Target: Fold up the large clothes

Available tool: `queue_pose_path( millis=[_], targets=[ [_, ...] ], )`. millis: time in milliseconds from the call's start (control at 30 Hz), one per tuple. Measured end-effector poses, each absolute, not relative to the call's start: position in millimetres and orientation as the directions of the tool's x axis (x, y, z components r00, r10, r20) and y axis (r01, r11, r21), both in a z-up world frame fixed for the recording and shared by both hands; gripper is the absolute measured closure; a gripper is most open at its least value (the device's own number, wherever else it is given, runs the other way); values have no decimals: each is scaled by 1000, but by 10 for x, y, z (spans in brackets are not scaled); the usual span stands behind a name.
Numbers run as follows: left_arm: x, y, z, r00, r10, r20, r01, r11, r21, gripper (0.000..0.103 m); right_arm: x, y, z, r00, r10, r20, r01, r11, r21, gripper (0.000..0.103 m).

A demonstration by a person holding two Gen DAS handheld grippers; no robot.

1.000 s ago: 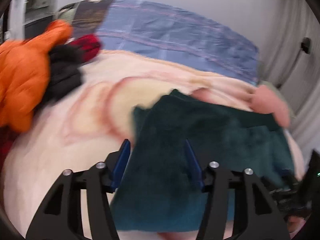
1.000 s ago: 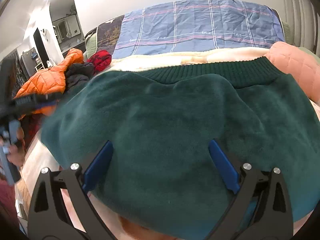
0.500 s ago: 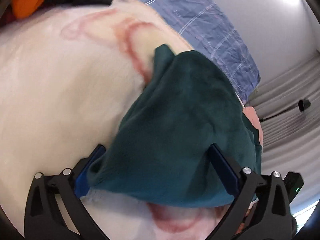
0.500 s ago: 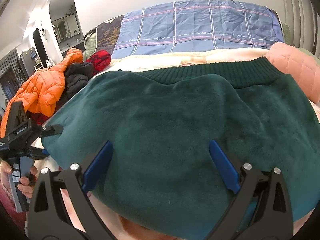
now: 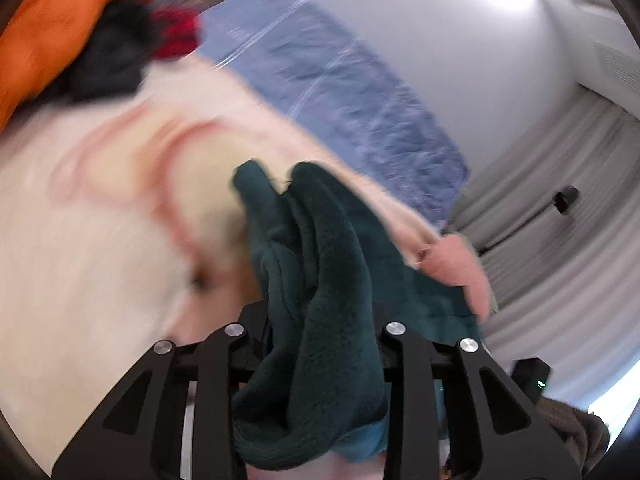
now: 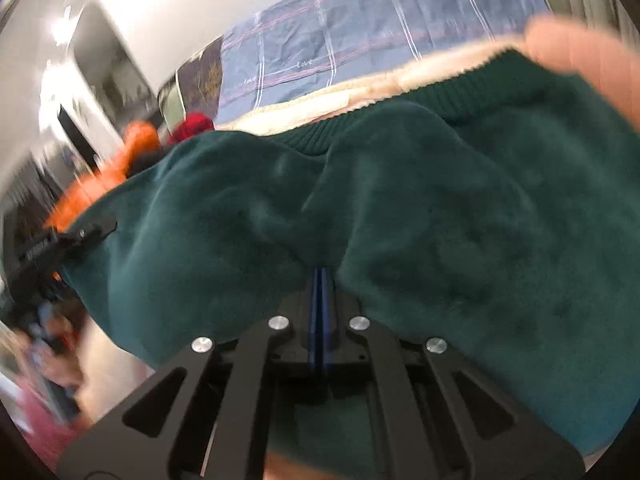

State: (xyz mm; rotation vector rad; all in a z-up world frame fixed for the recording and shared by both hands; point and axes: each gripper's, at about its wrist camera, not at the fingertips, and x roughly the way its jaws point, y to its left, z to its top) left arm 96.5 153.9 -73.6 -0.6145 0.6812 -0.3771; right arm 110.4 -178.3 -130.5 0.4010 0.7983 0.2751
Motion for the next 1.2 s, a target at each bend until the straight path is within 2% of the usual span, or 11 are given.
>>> queue_pose_path(
  millis=[133,233,467,533,600,733,900,967,1033,1167,1200],
  targets=[
    [960,866,-168,724,-527,-445,300,822,-484,72,1084,-1888,-1300,663,425,-616,-97,865,492,103],
    [809,42,201,719,-524,-456,473,850,-231,72,982,-1910,-1270,684,409,-603,-106,875,473,103],
    [257,-1472,418,669,-567,-481,703,692,162,72,718,-2411,-1284,699,512,-499,-67,742,667,103],
    [195,-1704,408,638,-591,-493,741,645,186,71,471,-2677,-1226,743,491,-455,-47,716,696,86],
    [156,-1905,324,602,-610,-515,775,603,191,71,134,-3079,-1093,823,357,-442,35,745,666,56],
    [71,-2235,63,582,-603,-546,798,553,241,71,-293,-3748,-751,904,224,-364,83,743,664,56],
    [-169,-2663,-298,629,-560,-540,777,484,403,70,-84,-3674,2,883,291,-369,-96,880,465,56],
    [-290,-2776,-414,640,-551,-535,768,442,464,70,114,-3537,91,837,375,-400,-183,879,440,64],
    [-377,-2861,-503,659,-542,-522,749,409,521,70,418,-3517,55,769,446,-458,-223,858,462,86],
    [-501,-2885,-637,682,-540,-493,719,371,588,69,853,-3393,-323,621,525,-582,-263,839,476,93],
    [-488,-2865,-654,672,-542,-505,728,358,584,69,916,-3384,-436,601,494,-629,-246,863,442,102]
  ],
)
